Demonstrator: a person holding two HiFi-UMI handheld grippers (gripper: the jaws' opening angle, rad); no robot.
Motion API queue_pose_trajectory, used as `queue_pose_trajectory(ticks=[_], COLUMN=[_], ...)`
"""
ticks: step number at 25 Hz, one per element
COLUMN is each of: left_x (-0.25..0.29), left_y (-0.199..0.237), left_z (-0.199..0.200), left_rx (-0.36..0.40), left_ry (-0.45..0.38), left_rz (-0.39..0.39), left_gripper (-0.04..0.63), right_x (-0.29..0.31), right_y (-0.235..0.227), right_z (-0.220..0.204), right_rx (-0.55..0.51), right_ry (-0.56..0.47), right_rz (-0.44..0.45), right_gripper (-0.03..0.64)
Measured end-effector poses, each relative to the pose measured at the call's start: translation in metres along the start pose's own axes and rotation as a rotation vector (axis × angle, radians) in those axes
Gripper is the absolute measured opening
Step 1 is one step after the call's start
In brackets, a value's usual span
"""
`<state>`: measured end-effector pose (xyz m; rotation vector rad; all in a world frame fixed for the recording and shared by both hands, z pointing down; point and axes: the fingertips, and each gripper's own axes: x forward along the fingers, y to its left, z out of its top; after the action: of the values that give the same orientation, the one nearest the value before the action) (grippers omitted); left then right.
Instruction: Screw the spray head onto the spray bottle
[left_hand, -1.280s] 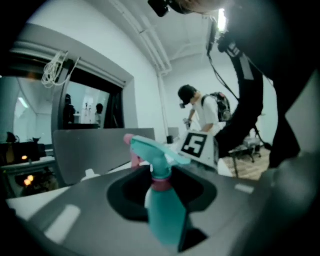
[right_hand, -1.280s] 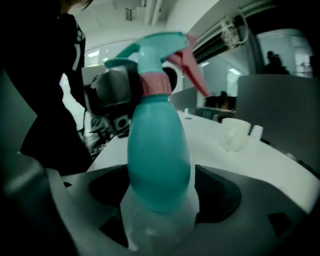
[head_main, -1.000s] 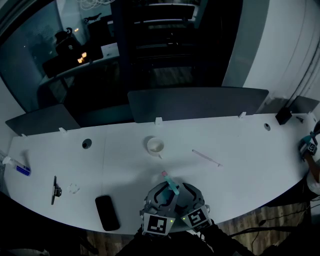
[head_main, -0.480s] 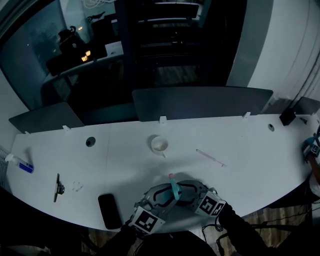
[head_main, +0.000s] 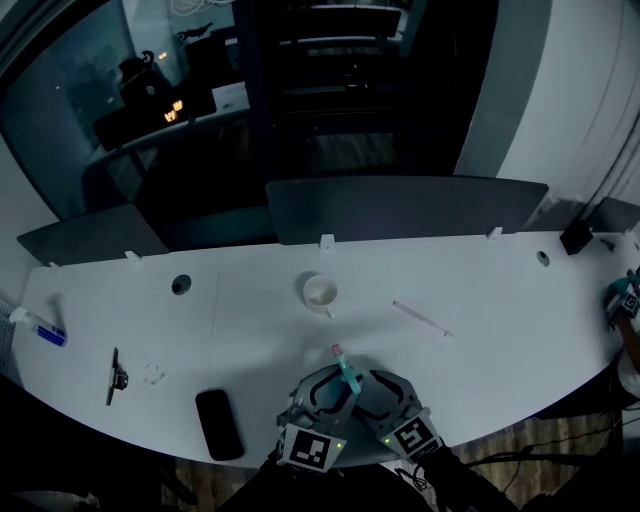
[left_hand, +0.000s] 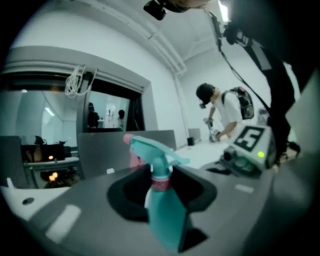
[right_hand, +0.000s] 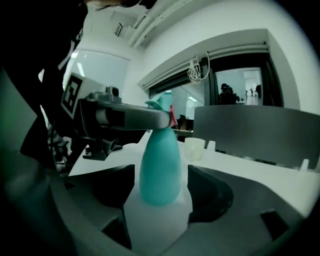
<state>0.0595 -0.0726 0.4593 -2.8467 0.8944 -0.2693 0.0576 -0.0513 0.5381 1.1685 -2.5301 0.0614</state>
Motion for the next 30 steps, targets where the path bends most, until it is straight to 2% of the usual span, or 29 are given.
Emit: queue_pose_trajectory(ticks=[3, 5, 8, 11, 14, 17, 19, 20, 22, 25, 27, 30], left_x=[0.01, 0.012, 0.014, 0.013, 0.006, -0.002, -0.004, -0.003, -0.001, 0.003, 0.006, 0.012], left_y=[0.003, 0.004, 0.004, 0.001, -0.008, -0.016, -0.019, -0.019, -0.014, -0.001, 0.004, 0.007], left_z=[0.0, 0.002, 0.004, 0.003, -0.003, -0.005, -0.004, -0.004, -0.004, -0.002, -0.002, 0.001], left_rx=[-0.039, -0.064, -0.081, -0.055, -0.037, -0.07, -0.057, -0.043, -0.017, -0.013, -0.032, -0.068], left_ry=[0.027, 0.031, 0.013, 0.015, 0.02, -0.006, -0.007, -0.001, 0.008, 0.01, 0.009, 0.009], left_rz=[0.112, 0.148, 0.139, 0.049, -0.135, -0.328, -0.381, -0.377, -0.323, -0.155, -0.04, 0.094], left_gripper=[0.133, 0.133, 0.132, 0.132, 0.132, 0.132, 0.132, 0.133, 0.133, 0.133, 0.133, 0.133], right_x=[0.011, 0.02, 0.026, 0.025, 0.021, 0.015, 0.014, 0.015, 0.017, 0.008, -0.001, 0.005], right_y=[0.001, -0.006, -0.011, -0.008, -0.001, 0.008, 0.011, 0.011, 0.005, -0.015, -0.019, -0.009], right_z=[0.004, 0.007, 0.01, 0.007, 0.001, -0.003, -0.003, -0.003, -0.002, 0.001, 0.004, 0.005], right_rx=[-0.038, -0.022, -0.008, -0.029, -0.116, -0.215, -0.259, -0.259, -0.191, -0.005, 0.078, 0.072], right_ry=[-0.003, -0.025, -0.051, -0.061, -0.048, -0.002, 0.039, 0.055, 0.056, -0.032, -0.052, -0.012], right_rz=[-0.149, -0.213, -0.209, -0.074, 0.173, 0.435, 0.531, 0.536, 0.449, 0.135, -0.044, -0.164], right_gripper=[0.334, 0.334, 0.334, 0.328, 0.327, 0.324, 0.324, 0.325, 0.325, 0.327, 0.327, 0.327])
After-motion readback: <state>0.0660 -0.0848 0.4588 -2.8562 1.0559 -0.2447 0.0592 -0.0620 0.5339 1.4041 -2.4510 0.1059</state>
